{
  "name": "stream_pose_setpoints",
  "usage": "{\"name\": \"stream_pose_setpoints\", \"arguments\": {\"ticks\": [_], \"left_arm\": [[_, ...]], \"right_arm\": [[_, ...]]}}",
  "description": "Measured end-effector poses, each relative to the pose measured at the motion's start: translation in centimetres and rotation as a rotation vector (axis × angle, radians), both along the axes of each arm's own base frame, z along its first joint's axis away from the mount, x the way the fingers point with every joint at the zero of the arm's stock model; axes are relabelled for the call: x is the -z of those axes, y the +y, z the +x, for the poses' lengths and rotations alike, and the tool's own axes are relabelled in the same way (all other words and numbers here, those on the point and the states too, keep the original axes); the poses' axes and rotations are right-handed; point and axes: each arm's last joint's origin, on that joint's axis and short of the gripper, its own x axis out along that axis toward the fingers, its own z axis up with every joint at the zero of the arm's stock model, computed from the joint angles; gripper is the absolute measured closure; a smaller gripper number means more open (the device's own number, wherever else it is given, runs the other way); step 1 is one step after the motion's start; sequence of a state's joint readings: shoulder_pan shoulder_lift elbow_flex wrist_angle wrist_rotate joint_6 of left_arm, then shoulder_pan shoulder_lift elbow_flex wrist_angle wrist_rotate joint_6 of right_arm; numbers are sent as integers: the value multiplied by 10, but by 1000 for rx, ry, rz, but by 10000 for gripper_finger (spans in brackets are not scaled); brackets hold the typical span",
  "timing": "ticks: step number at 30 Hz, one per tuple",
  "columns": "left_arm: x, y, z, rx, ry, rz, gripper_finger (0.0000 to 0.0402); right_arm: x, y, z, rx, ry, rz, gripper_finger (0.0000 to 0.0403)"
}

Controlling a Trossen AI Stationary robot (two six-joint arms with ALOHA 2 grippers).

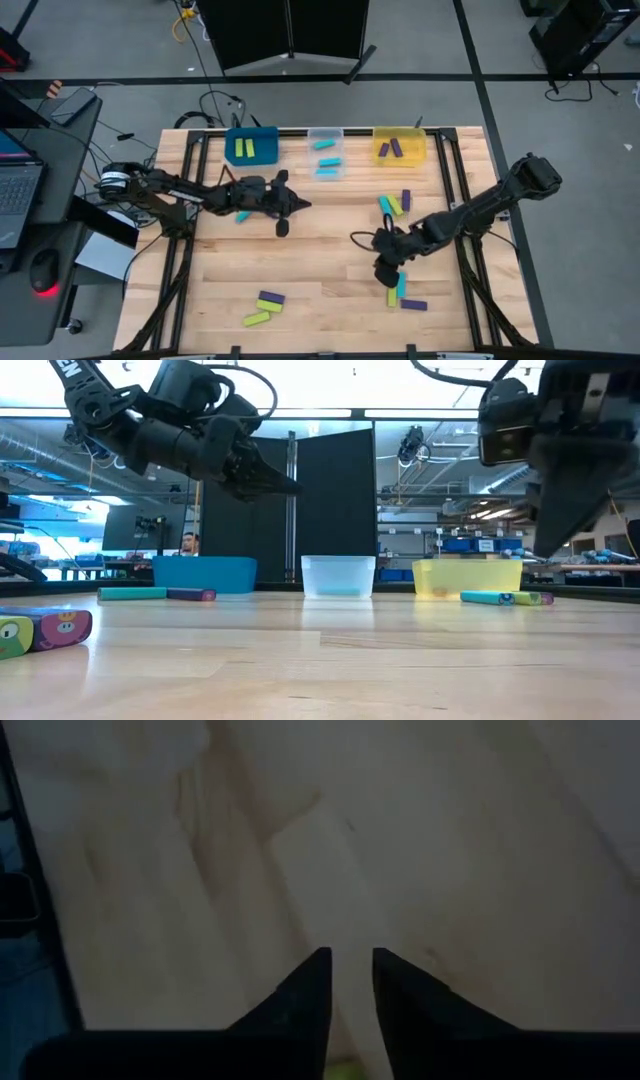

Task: Sort blocks
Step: Put the green block into the blue bin

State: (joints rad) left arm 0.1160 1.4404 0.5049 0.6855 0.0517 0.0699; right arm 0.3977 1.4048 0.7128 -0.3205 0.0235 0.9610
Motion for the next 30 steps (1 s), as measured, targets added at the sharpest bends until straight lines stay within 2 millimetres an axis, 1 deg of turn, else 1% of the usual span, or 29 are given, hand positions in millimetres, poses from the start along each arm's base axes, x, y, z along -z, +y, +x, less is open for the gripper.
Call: {"name": "stream_pose_setpoints", "arguments": {"ticks": [3,6,12,16,19,21,23,25,30], "left_arm": [[0,-4,0,14,5,4,391],[0,-4,0,17,4,4,391],[0,-4,0,15,3,6,391],[0,-3,0,20,5,27,391],[0,-3,0,20,2,30,391],[0,-4,0,21,5,30,391],[1,-4,0,21,11,29,391],[1,-4,0,21,14,28,391],[2,-3,0,10,27,35,391]], "right_arm": [[0,8,-4,19,12,31,294],[0,16,-8,-2,17,35,277],[-9,28,-15,-72,59,-56,246],[-18,34,-17,-124,73,-88,234],[-22,41,-18,-191,54,-106,233],[-24,45,-19,-239,38,-116,241],[-24,48,-21,-287,46,-101,260],[-24,49,-22,-308,60,-83,291],[-24,51,-23,-380,52,-76,384]]}}
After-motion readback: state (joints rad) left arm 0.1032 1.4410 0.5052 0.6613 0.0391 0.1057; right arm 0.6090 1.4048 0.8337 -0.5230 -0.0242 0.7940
